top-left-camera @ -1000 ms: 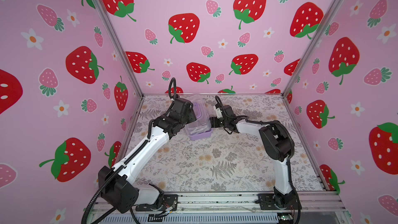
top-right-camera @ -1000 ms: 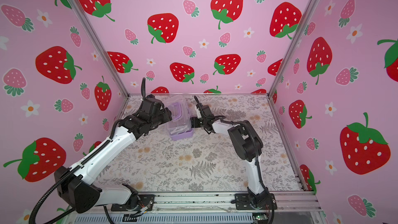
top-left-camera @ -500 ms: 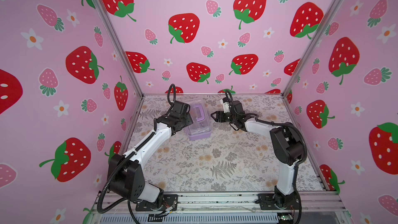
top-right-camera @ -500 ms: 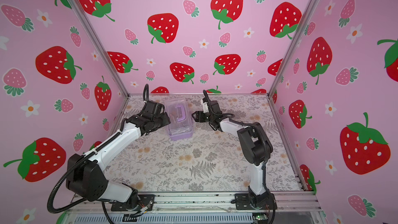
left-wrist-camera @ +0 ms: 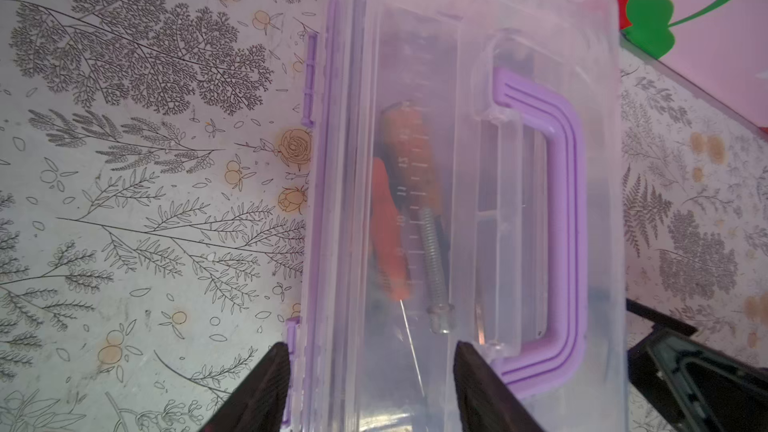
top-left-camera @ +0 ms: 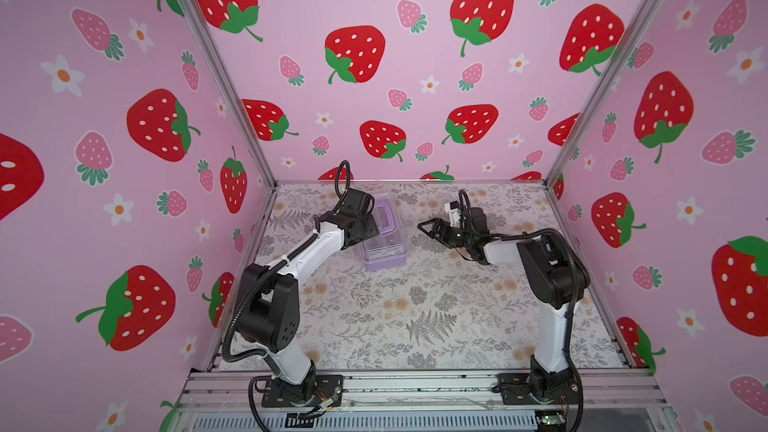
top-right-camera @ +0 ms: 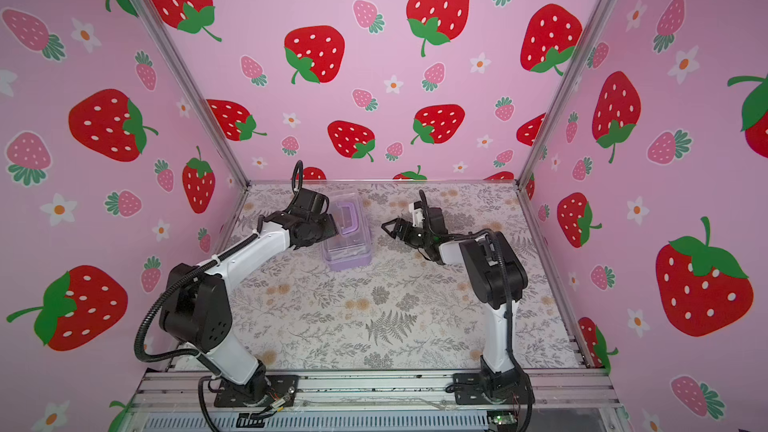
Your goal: Pack the tool kit
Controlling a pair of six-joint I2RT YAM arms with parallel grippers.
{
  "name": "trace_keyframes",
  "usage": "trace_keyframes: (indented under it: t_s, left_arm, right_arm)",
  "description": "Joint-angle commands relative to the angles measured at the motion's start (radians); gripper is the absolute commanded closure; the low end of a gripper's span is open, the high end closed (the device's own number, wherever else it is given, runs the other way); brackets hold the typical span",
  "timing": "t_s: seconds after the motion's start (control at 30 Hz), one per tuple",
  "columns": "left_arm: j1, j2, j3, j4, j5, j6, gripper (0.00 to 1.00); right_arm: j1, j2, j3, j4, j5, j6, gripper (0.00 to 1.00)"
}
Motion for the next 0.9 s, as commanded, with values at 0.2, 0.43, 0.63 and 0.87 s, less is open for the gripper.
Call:
trace_keyframes:
  t_s: [0.2,0.43,0.63,0.87]
  left_arm:
    - [-0.015,0.039,0.022,0.007,0.008,-0.002,0.38]
    - [-0.055,0.058,0.019,0.005,0.002,0.007,0.38]
    - [-0.099,0.079,0.027,-0.008,-0.018,0.034,0.39]
    - [-0.114,0.099,0.035,-0.013,-0.01,0.056,0.39]
  right_arm:
    - [0.04,0.046,-0.081,0.282,0.066,0.417,0.01]
    - [0.117,0.079,-0.042,0.289,0.176,0.553,0.01]
    - [0.173,0.109,-0.029,0.333,0.253,0.712,0.01]
    - [0.192,0.126,-0.006,0.348,0.311,0.858,0.01]
